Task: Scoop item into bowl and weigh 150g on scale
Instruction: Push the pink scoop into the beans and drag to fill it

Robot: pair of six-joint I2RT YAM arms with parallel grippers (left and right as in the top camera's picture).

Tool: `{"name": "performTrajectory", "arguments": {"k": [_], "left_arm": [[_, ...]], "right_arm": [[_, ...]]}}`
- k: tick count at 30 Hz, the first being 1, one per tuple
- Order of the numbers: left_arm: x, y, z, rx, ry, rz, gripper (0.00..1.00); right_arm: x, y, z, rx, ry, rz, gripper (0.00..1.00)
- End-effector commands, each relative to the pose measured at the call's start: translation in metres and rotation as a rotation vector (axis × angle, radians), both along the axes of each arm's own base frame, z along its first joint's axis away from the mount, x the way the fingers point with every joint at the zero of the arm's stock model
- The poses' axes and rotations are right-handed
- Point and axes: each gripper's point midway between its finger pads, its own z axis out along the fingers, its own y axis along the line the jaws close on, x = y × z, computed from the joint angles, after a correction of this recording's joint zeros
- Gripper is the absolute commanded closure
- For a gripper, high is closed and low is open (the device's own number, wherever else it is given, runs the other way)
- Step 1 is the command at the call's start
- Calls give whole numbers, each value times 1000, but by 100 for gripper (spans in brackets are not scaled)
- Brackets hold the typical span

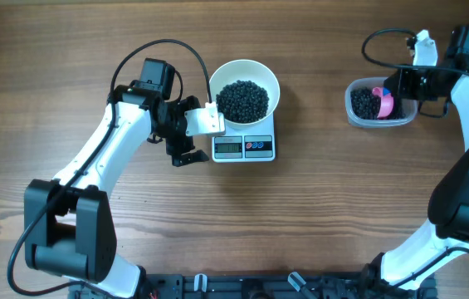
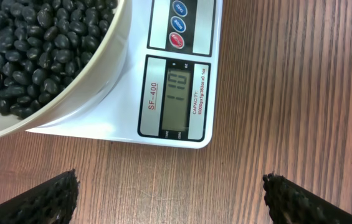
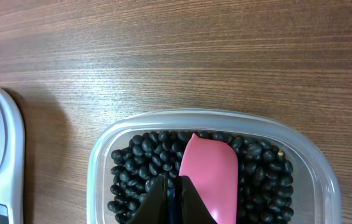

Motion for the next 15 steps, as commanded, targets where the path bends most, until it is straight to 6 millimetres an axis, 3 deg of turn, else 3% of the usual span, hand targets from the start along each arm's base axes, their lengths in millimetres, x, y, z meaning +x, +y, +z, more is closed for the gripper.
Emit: {"name": "performTrajectory", "arguments": {"k": [1,5,9,15], "left_arm": [[-3,-3,2,-23,9,3,0],[-3,-3,2,-23,9,3,0],[-3,-3,2,-23,9,3,1],[-3,-3,2,-23,9,3,0]], "right_arm": [[1,11,-18,90,35,-18,96],[10,-5,-11,161,18,-145,96],[9,3,-1,277,1,-131,95],[2,6,-4,287,35,-134,96]]}}
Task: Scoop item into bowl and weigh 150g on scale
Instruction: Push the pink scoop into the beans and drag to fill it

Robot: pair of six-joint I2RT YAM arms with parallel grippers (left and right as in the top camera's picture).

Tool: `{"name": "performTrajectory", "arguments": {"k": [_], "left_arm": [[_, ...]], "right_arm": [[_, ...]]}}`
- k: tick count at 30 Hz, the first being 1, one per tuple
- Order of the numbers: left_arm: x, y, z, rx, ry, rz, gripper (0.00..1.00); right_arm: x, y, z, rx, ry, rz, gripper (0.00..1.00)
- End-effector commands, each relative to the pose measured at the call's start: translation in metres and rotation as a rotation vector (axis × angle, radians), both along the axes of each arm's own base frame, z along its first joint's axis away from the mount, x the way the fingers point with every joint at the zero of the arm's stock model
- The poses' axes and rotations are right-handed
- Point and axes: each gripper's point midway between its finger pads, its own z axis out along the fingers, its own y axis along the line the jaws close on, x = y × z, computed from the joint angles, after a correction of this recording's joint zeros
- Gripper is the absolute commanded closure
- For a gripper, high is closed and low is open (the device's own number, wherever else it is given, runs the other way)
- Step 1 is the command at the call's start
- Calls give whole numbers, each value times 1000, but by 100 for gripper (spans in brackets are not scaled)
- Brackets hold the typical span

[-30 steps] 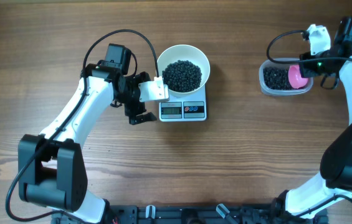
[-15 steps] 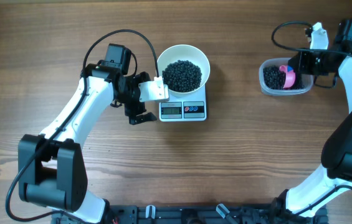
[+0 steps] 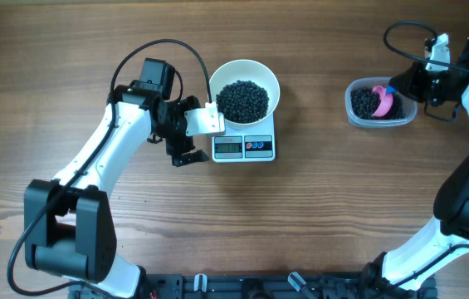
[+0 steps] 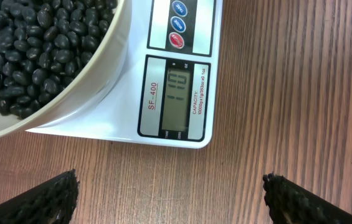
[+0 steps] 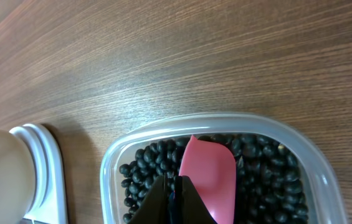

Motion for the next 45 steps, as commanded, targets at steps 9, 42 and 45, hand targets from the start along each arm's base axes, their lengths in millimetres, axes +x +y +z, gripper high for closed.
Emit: {"name": "performTrajectory", "arguments": {"k": [9,42,45], "left_arm": [[-3,-3,2,-23,9,2,0],[-3,-3,2,-23,9,2,0],[-3,-3,2,-23,9,2,0]], "right_arm": [[14,13,2,117,-8,-55,96],[9,19,2,104,-27,20,96],[4,20,0,113,-6,20,96]]}}
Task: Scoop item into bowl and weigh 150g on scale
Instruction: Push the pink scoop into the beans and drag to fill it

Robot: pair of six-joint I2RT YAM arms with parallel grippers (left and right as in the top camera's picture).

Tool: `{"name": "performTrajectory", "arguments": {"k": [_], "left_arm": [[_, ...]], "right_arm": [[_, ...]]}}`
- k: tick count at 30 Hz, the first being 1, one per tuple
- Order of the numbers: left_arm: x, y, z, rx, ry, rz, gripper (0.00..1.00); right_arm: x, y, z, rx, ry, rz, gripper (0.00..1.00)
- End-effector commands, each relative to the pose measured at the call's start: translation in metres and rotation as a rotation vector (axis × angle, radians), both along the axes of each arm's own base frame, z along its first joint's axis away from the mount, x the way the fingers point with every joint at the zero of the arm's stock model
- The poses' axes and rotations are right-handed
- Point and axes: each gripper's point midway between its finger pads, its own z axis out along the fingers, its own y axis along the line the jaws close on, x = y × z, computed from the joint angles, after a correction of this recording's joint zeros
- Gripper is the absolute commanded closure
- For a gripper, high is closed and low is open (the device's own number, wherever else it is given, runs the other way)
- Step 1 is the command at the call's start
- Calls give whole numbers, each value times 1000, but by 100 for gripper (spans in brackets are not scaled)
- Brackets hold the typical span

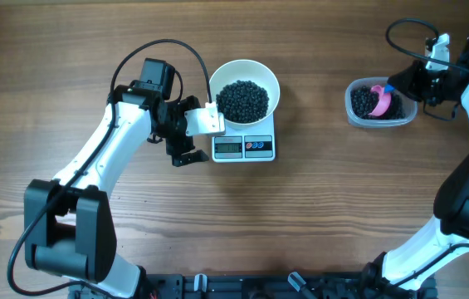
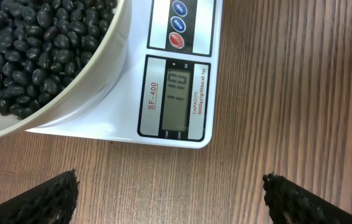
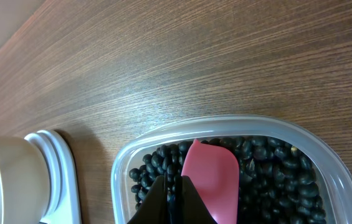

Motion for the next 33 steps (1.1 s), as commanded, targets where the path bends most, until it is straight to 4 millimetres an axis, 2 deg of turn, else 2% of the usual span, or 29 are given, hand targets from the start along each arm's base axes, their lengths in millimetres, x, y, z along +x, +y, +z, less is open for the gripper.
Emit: {"name": "performTrajectory", "arguments": {"k": [1,7,10,13,17,21,27,31,33], "left_arm": [[-3,-3,2,-23,9,3,0],[-3,-3,2,-23,9,3,0],[-3,-3,2,-23,9,3,0],[-3,-3,2,-23,9,3,0],[-3,-3,2,-23,9,3,0],[-3,-3,2,-23,9,3,0],[-3,-3,2,-23,9,3,0],[-3,-3,2,-23,9,3,0],[-3,-3,2,-23,9,3,0]], "right_arm": [[-1,19,-3,59,-6,69,96],[5,9,-5,-13,-34,73,96],[2,27,5,41,-103,192,96],[2,14,-4,-7,-40,105,96],[4,15,-3,-2,-55,115,96],[4,-4,-13,-49,34,-31,96],[1,-2,-13,-36,44,-27,96],[3,10,-6,-4,-18,59,96],[4,9,-6,-17,-31,76,96]]}}
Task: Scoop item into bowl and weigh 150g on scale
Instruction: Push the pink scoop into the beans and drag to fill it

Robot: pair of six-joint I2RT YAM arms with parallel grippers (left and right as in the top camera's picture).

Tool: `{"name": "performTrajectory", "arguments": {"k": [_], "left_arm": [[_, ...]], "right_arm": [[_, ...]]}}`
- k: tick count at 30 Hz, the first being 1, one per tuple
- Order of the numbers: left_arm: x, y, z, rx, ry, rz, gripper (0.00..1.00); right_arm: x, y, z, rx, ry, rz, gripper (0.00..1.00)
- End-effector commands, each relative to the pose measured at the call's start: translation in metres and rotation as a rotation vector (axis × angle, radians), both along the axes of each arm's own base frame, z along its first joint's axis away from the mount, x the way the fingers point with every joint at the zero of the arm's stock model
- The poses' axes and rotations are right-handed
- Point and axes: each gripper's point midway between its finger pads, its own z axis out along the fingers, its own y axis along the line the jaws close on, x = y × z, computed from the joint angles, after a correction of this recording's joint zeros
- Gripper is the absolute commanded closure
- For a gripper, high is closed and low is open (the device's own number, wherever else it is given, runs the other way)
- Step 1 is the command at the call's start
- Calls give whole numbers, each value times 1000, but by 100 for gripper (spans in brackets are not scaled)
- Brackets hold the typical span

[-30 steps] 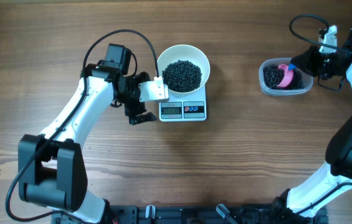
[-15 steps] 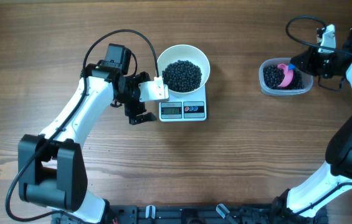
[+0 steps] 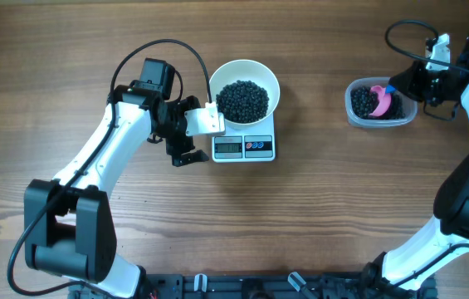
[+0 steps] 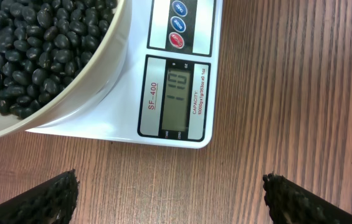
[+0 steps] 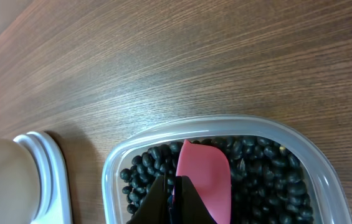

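Note:
A white bowl point(image 3: 246, 76) heaped with black beans point(image 3: 243, 100) stands on the white scale point(image 3: 244, 147); the scale's lit display point(image 4: 176, 97) shows in the left wrist view, digits unclear. My left gripper point(image 4: 169, 196) hangs open just left of the scale, nothing between its fingers. At the far right a clear tub point(image 3: 377, 105) holds more black beans point(image 5: 256, 174). A pink scoop point(image 5: 204, 177) lies in the tub. My right gripper point(image 5: 174, 199) is shut on the scoop's handle over the tub.
The wooden table point(image 3: 317, 208) carries only the scale and the tub. The left arm's black cable point(image 3: 159, 50) loops above the bowl's left side. The scale's edge point(image 5: 45, 174) shows at the left of the right wrist view.
The pink scoop has shifted slightly within the tub in the right wrist view. The left arm, bowl and scale are unchanged.
My right gripper held the pink scoop in the bean tub throughout. Between the first two moments the right arm moved a little to the right, and the wrist view tilted. Since then only small shifts of the scoop. The left gripper stayed open beside the scale.

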Motion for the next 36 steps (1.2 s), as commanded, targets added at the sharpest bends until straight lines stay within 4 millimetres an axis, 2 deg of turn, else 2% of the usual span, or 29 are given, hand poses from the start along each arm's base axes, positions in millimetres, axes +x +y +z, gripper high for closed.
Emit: {"name": "performTrajectory", "arguments": {"k": [1,12,21,26,36], "left_arm": [[-3,-3,2,-23,9,3,0],[-3,-3,2,-23,9,3,0],[-3,-3,2,-23,9,3,0],[-3,-3,2,-23,9,3,0],[-3,-3,2,-23,9,3,0]], "right_arm": [[5,14,-2,12,-42,87,96],[0,18,-3,18,-41,125,96],[-7,-3,12,152,-84,70,96],[-15,-14,11,172,-65,38,96],[-13,-15,17,162,-83,39,96]]}}
